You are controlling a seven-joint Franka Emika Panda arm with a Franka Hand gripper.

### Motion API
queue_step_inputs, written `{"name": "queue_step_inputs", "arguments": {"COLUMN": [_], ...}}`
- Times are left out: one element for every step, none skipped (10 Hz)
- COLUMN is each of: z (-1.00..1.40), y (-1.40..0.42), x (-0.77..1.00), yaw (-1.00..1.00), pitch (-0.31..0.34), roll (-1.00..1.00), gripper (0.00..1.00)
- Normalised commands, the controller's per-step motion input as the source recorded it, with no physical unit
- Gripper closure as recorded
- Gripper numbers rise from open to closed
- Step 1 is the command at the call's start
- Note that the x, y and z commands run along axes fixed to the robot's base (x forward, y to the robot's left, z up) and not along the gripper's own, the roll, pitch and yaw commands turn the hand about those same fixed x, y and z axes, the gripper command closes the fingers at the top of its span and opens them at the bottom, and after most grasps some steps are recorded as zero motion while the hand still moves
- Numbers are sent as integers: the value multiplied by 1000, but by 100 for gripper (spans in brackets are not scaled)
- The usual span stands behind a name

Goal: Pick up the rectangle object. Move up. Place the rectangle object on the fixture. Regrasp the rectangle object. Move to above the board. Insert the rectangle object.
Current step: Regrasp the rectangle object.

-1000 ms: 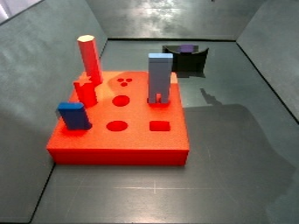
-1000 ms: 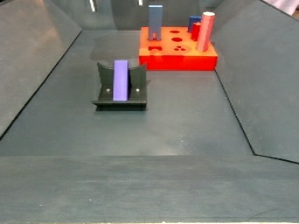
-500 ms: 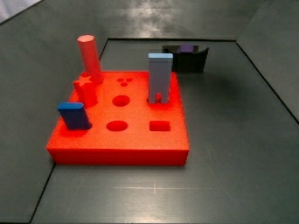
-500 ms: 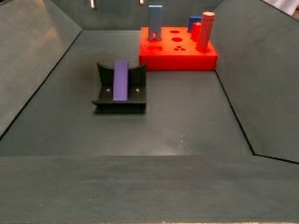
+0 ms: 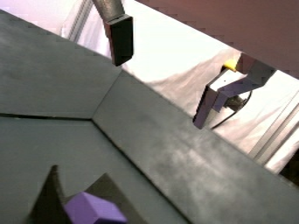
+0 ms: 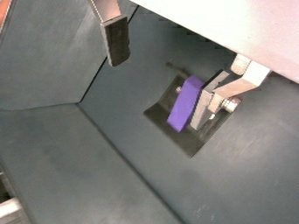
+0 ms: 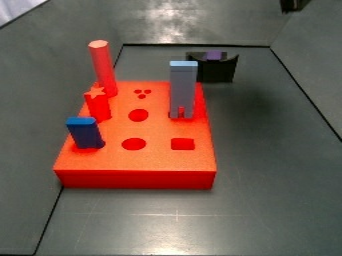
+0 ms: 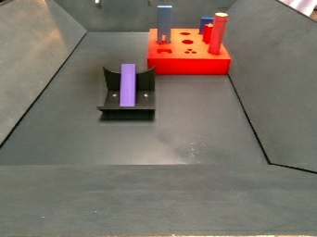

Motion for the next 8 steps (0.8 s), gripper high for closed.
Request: {"name": "queue_step_inputs", "arguments": {"z": [-11,-7,-1000,-1000,-1000,-1000,-1000,-1000], "y": [-33,-25,76,76,65,61,58,53], "x": [88,81,29,34,38,43,57,69], "yaw": [119,130,86,92,84,78,63,48], "pitch": [104,91,14,-13,-25,-32,-50,-66], "roll": [365,284,284,257,206,168,109,69], "gripper": [0,0,0,0,0,0,0,0]}}
